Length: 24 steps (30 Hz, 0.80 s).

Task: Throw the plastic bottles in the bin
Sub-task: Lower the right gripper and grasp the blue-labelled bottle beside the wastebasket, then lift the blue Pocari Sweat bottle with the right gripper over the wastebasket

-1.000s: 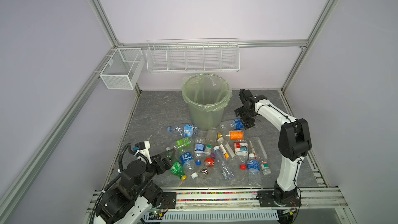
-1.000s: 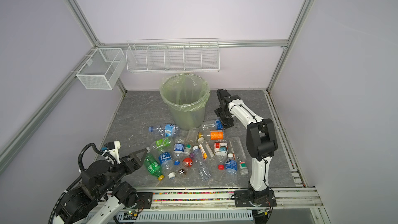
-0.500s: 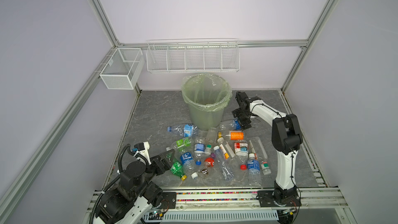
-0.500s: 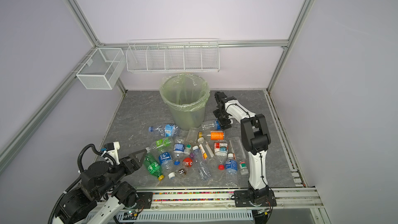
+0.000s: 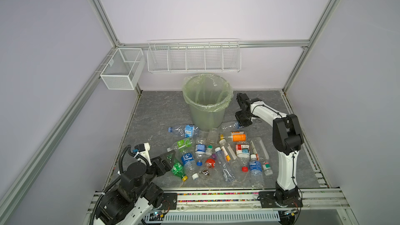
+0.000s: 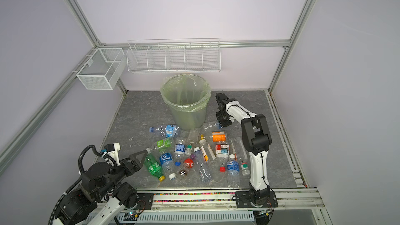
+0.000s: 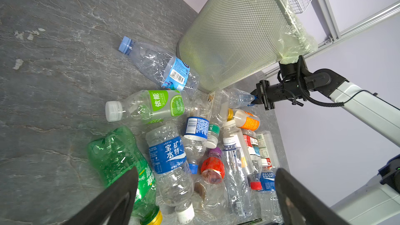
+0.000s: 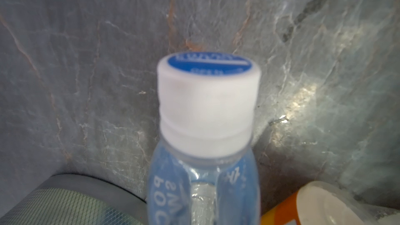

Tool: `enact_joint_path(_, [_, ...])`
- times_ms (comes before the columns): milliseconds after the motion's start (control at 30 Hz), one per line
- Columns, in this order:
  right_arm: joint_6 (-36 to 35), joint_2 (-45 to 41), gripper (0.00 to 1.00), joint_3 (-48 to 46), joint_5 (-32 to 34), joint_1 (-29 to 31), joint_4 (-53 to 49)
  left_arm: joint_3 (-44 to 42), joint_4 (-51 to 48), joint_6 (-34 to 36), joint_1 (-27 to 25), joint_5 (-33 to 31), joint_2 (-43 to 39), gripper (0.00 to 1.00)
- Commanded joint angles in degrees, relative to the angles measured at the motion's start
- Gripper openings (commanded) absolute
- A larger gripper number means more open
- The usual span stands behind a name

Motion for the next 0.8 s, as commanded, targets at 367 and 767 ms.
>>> enact_joint_path(367, [2.1,-8.2,0.06,-1.7,4.7,-0.1,-1.1,1.3,-2.1,-0.8,-0.1,-0.8,-1.2,0.97])
enact_joint_path(767, [-24.8,-34.4,0.06,-7.9,34.9,5.6,12.0,1.6,-2.5,-0.9,-0.1,-0.7,-1.5,0.97])
